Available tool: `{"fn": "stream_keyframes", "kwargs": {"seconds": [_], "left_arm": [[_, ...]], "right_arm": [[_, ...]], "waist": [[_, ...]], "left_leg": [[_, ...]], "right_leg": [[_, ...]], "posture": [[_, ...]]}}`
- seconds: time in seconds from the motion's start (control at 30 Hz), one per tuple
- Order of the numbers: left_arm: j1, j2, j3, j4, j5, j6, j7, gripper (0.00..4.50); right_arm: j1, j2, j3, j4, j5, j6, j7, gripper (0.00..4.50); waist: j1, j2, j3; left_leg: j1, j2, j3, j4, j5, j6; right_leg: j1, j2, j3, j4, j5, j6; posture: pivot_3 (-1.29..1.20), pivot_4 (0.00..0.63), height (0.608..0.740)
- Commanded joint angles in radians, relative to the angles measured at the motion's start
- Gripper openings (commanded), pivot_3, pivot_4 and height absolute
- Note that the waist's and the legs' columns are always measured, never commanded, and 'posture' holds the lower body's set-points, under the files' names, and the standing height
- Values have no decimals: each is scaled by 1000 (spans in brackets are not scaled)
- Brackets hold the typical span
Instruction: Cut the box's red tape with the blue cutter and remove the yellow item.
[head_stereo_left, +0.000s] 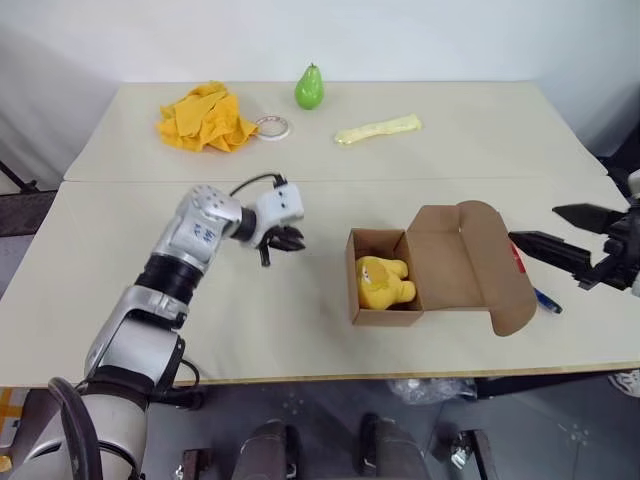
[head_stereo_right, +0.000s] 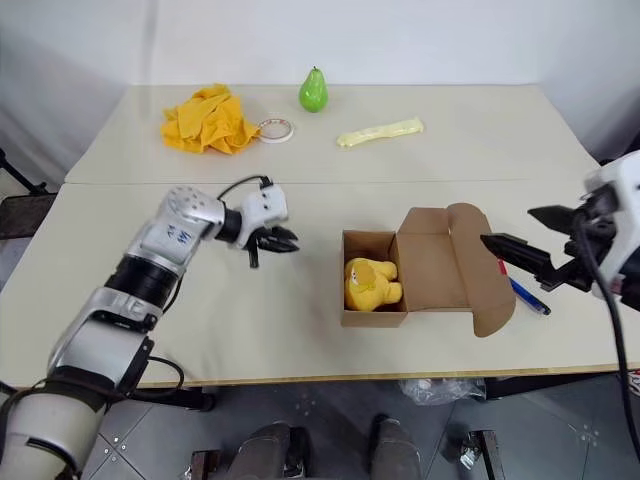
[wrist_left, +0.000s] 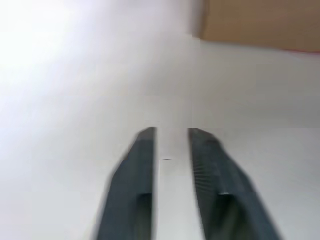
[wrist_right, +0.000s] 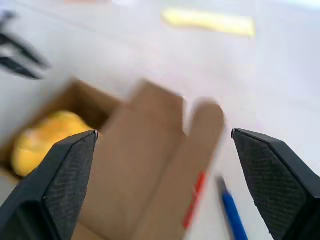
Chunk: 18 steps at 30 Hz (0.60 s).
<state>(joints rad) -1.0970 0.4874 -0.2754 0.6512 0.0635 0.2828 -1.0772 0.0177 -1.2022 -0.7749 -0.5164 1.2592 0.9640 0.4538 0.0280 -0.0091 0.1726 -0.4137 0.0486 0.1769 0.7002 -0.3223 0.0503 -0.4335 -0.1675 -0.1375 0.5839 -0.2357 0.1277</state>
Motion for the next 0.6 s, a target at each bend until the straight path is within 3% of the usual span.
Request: {"fn": "stream_keyframes", "kwargs": {"seconds": [0.03,0.27,0.47,0.6], "left_arm": [[-120,-15,84,18,-88,12,-64,2454],[-272,-84,120,105,-162,-20,-199,4470],[-239,-186,40,44,-152,-60,-318,4470],[-184,-242,-42,-90,-147,-7,-380,4470]], "right_arm": [[22,23,-95,-94,18,10,82,4500],[63,62,-109,-159,-32,9,97,4500],[83,91,-102,-215,-52,10,65,4500],[144,126,-164,-279,-27,31,41,4500]], "waist": [[-1,-1,0],[-2,-1,1],[-3,-1,1],[-2,-1,1]], "left_leg": [[-1,0,0,0,0,0],[-1,-1,1,1,0,0],[-1,-1,1,1,0,0],[-2,-1,0,1,0,-1]], "right_leg": [[-1,0,0,0,0,0],[-1,0,0,0,0,0],[-1,0,0,0,0,0],[-3,0,0,1,0,0]], "posture": [[0,150,740],[0,150,740],[0,150,740],[0,150,740]]}}
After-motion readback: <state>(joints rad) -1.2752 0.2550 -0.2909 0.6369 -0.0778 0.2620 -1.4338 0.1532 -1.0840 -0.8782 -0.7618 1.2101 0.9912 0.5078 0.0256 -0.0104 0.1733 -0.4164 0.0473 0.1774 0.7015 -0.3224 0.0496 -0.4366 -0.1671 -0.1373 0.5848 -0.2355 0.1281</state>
